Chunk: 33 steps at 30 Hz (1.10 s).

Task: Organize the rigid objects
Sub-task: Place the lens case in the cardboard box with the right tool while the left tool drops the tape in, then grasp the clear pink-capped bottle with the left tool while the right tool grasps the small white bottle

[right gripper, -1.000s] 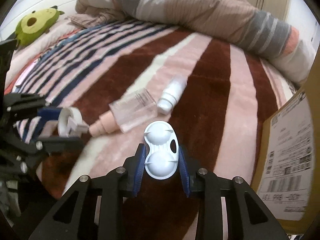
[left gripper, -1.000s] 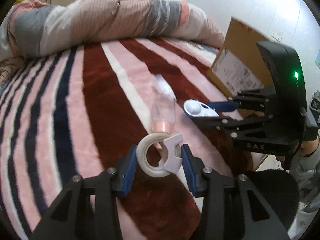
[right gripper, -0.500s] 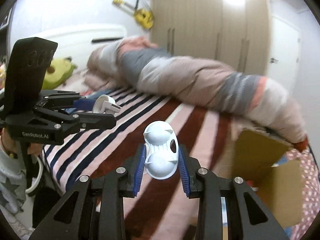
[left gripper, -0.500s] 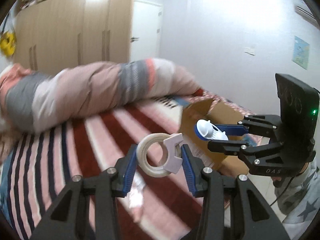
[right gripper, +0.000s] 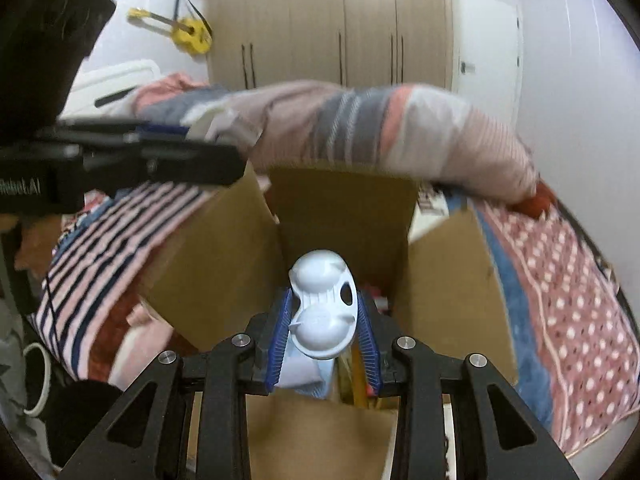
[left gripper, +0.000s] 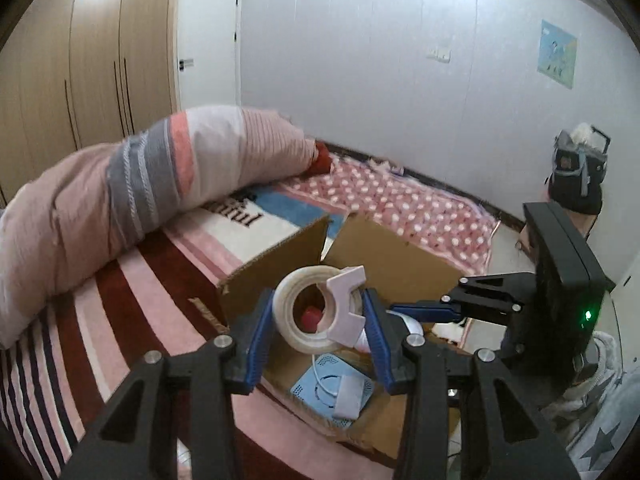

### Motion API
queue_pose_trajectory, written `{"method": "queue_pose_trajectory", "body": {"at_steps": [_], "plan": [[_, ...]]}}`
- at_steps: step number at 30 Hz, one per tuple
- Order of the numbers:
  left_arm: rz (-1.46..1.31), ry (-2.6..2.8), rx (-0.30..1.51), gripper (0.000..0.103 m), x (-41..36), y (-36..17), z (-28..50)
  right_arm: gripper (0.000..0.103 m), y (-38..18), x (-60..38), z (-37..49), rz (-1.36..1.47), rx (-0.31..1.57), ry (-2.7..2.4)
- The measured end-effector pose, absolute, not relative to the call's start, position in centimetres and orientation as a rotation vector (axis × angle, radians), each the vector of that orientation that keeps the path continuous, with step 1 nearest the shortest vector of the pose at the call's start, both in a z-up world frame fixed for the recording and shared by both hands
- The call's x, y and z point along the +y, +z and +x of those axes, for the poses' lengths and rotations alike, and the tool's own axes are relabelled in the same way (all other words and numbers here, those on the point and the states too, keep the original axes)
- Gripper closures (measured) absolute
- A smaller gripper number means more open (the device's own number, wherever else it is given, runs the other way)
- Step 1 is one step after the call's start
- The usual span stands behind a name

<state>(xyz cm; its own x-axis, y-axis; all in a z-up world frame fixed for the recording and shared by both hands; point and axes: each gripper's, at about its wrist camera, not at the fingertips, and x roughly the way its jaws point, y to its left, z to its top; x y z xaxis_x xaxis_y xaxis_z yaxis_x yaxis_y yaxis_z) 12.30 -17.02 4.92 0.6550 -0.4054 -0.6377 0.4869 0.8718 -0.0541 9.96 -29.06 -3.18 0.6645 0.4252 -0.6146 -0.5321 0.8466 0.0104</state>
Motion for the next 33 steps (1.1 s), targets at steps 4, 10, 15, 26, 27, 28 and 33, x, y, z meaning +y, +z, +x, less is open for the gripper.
{"method": "queue_pose_trajectory", "body": {"at_steps": [4, 10, 15, 26, 27, 28, 33], "plan": [[0.202, -0.47, 0.741, 0.063, -18.8, 2.8, 14.4, 0.075, -4.5, -29.8, 10.7, -0.168, 0.671, 0.536], [0.209, -0.429, 0.779, 0.056, -19.4, 1.7, 16.7, 0.075, -4.8, -30.6, 11.1, -0.131, 0.673, 0.549], [0.15, -0.424, 0.737, 0.046, -17.3, 2.8, 16.3, 0.075, -4.5, -30.6, 11.0, -0.126, 0.668, 0.574], [0.041, -0.261, 0.627, 0.034, -5.2, 5.8, 9.5, 0.075, -1.3, -25.0, 7.9, -0.122, 0.591, 0.736], [0.033, -0.248, 0.629, 0.034, -4.3, 5.6, 8.9, 0.075, -1.0, -24.0, 7.5, -0.132, 0.581, 0.742], [0.023, -0.232, 0.638, 0.034, -3.1, 5.1, 8.2, 0.075, -0.7, -23.1, 7.1, -0.147, 0.564, 0.75], [-0.002, -0.162, 0.701, 0.034, 1.4, 0.4, 5.0, 0.074, 0.1, -18.5, 5.8, -0.173, 0.554, 0.803]]}}
